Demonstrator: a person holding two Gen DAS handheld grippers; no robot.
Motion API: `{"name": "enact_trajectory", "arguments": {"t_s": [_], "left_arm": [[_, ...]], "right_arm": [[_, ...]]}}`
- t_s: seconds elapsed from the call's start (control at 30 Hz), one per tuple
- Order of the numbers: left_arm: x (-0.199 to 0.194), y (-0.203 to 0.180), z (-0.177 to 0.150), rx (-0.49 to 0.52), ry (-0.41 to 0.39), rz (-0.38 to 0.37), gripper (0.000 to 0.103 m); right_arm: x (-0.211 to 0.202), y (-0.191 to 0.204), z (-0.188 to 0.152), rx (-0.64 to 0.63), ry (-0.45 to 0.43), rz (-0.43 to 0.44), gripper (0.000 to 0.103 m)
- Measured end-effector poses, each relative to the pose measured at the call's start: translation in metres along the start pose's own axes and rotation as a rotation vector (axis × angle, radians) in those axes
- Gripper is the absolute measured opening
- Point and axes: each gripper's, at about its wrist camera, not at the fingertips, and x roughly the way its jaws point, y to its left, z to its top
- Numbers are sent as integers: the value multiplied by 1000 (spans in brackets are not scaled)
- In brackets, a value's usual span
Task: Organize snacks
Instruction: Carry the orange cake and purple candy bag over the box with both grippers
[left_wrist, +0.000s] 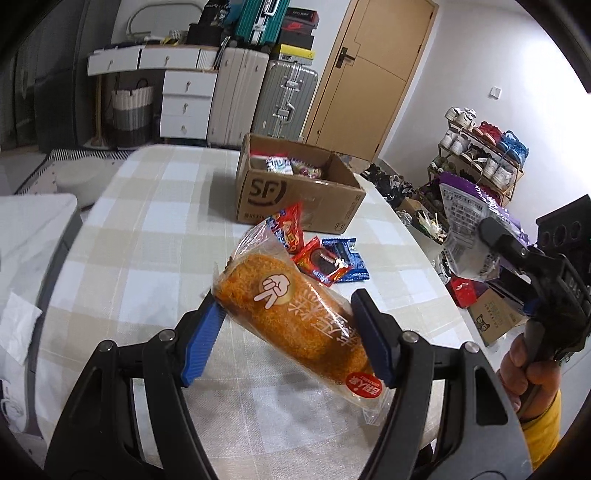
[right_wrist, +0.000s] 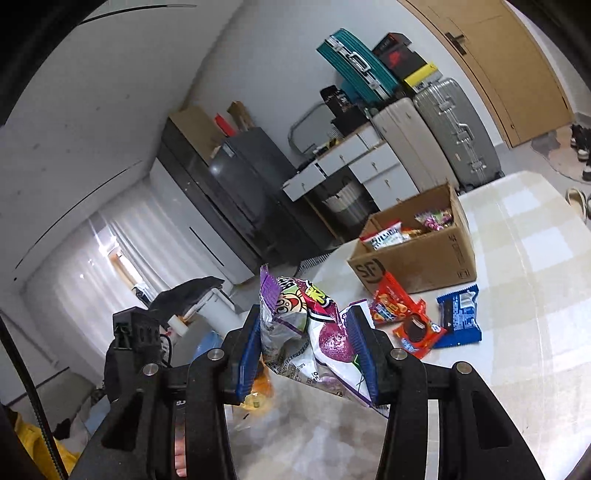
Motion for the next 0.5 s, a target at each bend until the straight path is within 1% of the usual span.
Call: {"name": "enact_trajectory", "arguments": {"t_s": [0.2,0.37,0.5], "left_arm": [[-21,-11,3,11,-15,-25,67],[-38,-14,3,14,-26,-38,67],[-42,-13,5,12,-27,-40,67]], "right_arm": [[-15,5,-2,2,-14,6,46],[-18,3,-6,12,-21,10,46],[-15,-2,-7,19,-17,15,46]]}}
